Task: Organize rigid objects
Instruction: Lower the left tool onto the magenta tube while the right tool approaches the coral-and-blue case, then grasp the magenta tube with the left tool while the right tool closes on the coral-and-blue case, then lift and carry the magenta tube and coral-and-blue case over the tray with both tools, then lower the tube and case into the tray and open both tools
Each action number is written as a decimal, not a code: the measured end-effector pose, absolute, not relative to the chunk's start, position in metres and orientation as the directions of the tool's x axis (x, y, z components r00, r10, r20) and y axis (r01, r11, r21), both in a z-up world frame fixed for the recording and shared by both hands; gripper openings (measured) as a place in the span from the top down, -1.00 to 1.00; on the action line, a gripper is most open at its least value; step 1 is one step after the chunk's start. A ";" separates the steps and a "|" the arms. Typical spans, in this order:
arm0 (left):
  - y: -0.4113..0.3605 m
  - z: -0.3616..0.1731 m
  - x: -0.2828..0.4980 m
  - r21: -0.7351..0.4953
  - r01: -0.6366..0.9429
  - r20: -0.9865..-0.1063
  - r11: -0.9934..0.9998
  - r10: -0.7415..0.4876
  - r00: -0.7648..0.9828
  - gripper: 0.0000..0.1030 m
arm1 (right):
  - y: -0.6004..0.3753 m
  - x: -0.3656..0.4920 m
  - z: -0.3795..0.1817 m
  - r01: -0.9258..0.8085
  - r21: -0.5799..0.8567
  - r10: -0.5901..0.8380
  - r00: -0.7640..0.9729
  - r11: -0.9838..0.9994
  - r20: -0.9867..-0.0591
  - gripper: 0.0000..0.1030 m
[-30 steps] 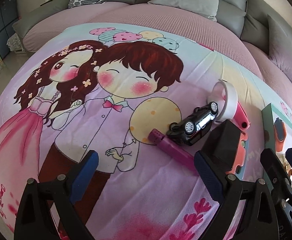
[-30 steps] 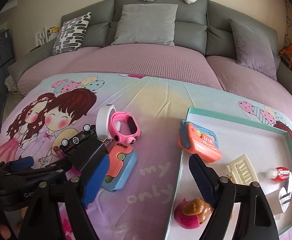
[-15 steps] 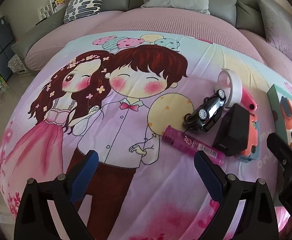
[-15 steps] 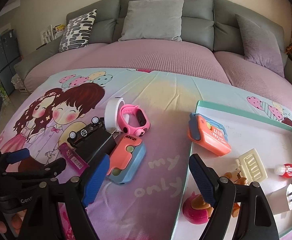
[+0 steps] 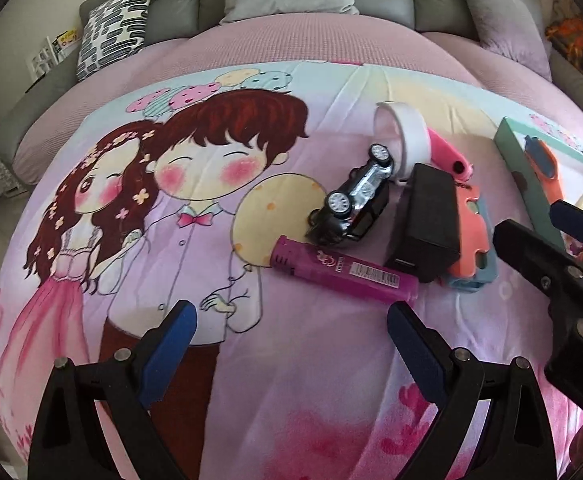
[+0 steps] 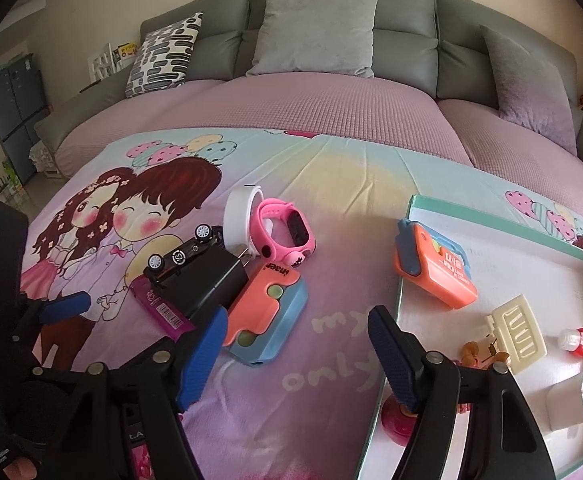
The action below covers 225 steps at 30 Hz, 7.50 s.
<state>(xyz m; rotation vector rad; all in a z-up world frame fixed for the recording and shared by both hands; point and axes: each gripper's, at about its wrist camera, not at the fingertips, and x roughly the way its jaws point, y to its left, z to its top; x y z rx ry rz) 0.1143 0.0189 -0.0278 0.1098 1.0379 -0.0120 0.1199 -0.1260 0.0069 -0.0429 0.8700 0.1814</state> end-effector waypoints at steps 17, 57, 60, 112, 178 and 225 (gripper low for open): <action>0.011 -0.036 0.126 0.054 0.173 -0.839 0.983 -0.049 0.541 -0.87 | -0.134 0.123 0.006 -0.158 0.068 0.152 0.620 0.985 -0.770 -0.47; 0.016 -0.036 0.133 0.049 0.173 -0.826 0.984 -0.057 0.560 -0.59 | -0.132 0.127 -0.002 -0.158 0.079 0.159 0.593 0.984 -0.789 -0.47; 0.022 -0.034 0.132 0.051 0.132 -0.832 0.990 -0.031 0.554 -0.59 | -0.130 0.127 -0.003 -0.164 0.081 0.163 0.591 0.983 -0.790 -0.47; 0.049 0.033 0.115 0.063 -0.101 -0.749 0.993 0.114 0.653 -0.59 | -0.124 0.124 0.008 -0.175 0.134 0.215 0.623 0.975 -0.753 0.13; -0.197 0.088 0.102 0.097 0.369 -0.684 0.924 -0.207 0.700 -0.59 | -0.371 0.034 0.122 0.321 0.300 -0.157 0.872 0.898 -0.463 0.57; -0.226 0.043 0.115 0.101 0.377 -0.780 0.921 -0.162 0.604 -0.68 | -0.387 0.076 0.046 0.390 0.189 -0.125 0.652 0.901 -0.748 0.05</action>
